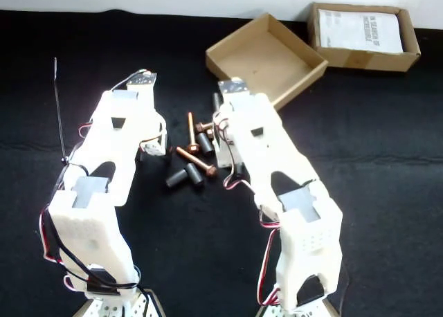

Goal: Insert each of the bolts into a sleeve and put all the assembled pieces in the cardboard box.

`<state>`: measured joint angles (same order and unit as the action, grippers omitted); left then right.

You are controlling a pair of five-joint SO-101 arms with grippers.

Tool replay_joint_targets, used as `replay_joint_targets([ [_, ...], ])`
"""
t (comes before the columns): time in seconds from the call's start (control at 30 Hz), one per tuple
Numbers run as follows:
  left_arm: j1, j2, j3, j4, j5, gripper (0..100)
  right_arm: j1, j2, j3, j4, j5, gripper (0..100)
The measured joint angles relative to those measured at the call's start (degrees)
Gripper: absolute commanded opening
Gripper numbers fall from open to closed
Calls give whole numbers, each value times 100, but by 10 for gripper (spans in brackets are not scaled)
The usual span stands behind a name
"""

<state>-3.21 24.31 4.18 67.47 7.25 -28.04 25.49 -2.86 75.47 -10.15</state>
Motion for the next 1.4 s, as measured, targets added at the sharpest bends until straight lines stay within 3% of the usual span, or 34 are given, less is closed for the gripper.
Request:
replay_joint_targets([
  [0.6,0,0,0,0,-211,214,-9,-18,642,-756,185,103],
  [1.3,0,0,35,-79,-273,214,-334,185,-519,70,545,104],
  [1.4,0,0,35,-79,-273,214,-334,501,-519,88,633,170],
])
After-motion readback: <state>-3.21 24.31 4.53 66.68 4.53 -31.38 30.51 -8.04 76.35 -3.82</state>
